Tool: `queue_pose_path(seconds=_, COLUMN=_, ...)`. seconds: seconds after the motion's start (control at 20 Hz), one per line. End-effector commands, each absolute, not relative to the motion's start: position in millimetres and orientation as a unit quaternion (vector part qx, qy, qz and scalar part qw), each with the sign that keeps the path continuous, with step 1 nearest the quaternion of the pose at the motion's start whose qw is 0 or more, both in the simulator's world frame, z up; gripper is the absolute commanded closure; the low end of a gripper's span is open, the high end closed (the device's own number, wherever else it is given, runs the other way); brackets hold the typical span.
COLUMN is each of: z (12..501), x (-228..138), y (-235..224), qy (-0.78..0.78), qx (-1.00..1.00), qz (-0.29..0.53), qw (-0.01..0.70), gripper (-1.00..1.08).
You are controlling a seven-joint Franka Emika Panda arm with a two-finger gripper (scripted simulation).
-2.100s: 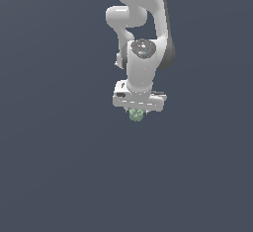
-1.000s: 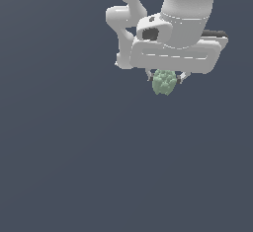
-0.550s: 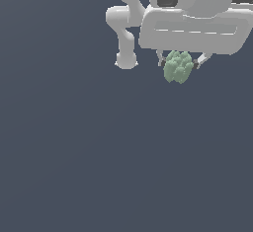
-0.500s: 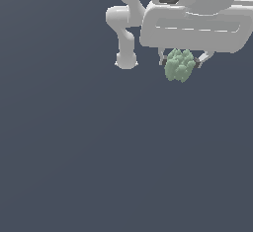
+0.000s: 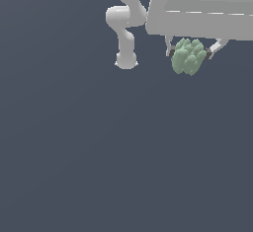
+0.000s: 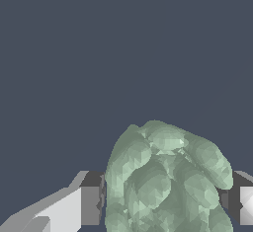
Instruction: Pick up the object and move it to a goal position.
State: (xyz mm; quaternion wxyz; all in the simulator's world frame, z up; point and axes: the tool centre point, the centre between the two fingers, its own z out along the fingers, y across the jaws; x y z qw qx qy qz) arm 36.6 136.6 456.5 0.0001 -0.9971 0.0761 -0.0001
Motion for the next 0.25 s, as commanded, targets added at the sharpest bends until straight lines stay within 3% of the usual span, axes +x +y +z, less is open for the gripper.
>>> queue_pose_path(seconds=0.0, z=459.7, x=37.6, y=137.5, qy=0.076, qx=-0.997, qz=0.000, qw=0.000, gripper=1.08)
queue_pose_path(seconds=0.2, z=461.3, x=38.1, y=138.0, qy=0.076, qx=-0.997, qz=0.000, qw=0.000, gripper=1.08)
